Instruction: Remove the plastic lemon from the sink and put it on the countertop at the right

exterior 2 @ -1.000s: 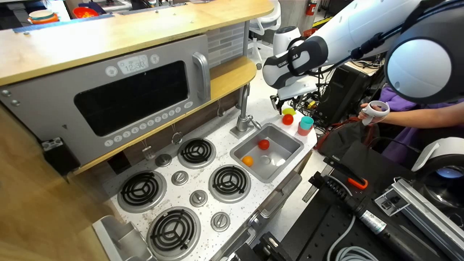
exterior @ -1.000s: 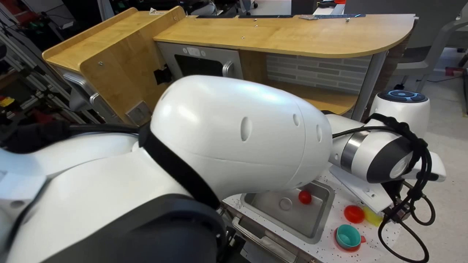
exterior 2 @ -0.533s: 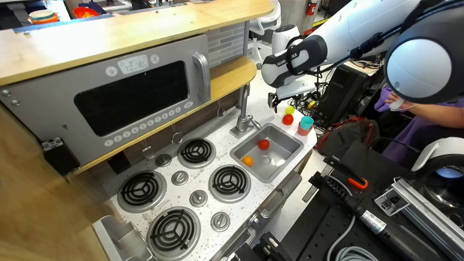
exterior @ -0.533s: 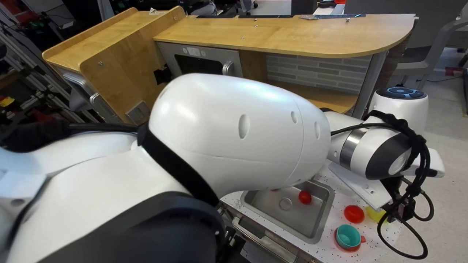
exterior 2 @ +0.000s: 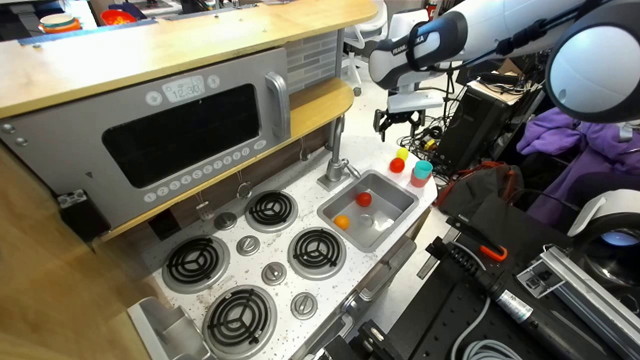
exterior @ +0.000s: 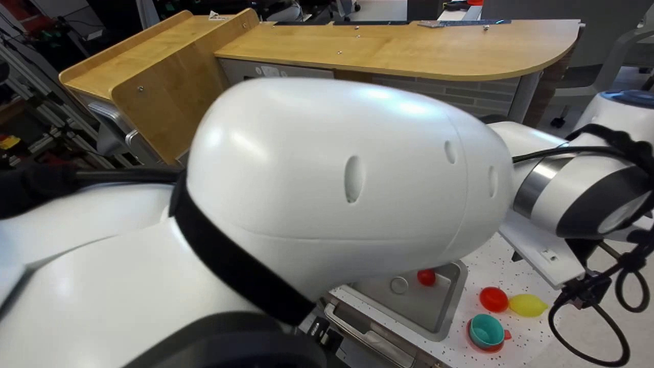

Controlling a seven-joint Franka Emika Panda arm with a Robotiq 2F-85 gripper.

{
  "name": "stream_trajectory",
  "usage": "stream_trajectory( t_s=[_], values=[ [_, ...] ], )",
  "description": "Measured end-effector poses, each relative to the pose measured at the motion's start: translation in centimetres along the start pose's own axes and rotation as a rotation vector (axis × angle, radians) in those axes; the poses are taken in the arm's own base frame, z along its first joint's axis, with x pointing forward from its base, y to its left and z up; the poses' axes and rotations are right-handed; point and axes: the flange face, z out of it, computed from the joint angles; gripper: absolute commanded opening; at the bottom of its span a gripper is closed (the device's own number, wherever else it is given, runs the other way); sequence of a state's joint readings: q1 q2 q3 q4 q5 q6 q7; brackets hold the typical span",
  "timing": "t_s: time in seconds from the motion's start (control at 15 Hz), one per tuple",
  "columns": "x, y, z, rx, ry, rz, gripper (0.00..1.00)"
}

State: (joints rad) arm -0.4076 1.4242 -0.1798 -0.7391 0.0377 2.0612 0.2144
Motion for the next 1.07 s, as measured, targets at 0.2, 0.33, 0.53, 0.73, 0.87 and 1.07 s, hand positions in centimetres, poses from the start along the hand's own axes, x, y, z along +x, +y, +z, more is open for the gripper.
stream_trajectory(
  t_s=[0.2,0.33,0.53,0.73,0.87,1.07],
  values=[
    [0.9,3.4,-3.1,0.035,-0.022,0.047,1.00],
    [0.9,4.7,-4.7,0.040,-0.025,0.033,1.00],
    [-0.4,5.1,-5.7,0.035,-0.061,-0.042,1.00],
    [-2.0,4.4,-5.4,0.009,-0.078,-0.177,1.00],
    [-3.3,3.7,-5.2,-0.006,-0.086,-0.259,1.00],
    [-4.7,3.1,-5.1,-0.012,-0.105,-0.298,1.00]
  ],
)
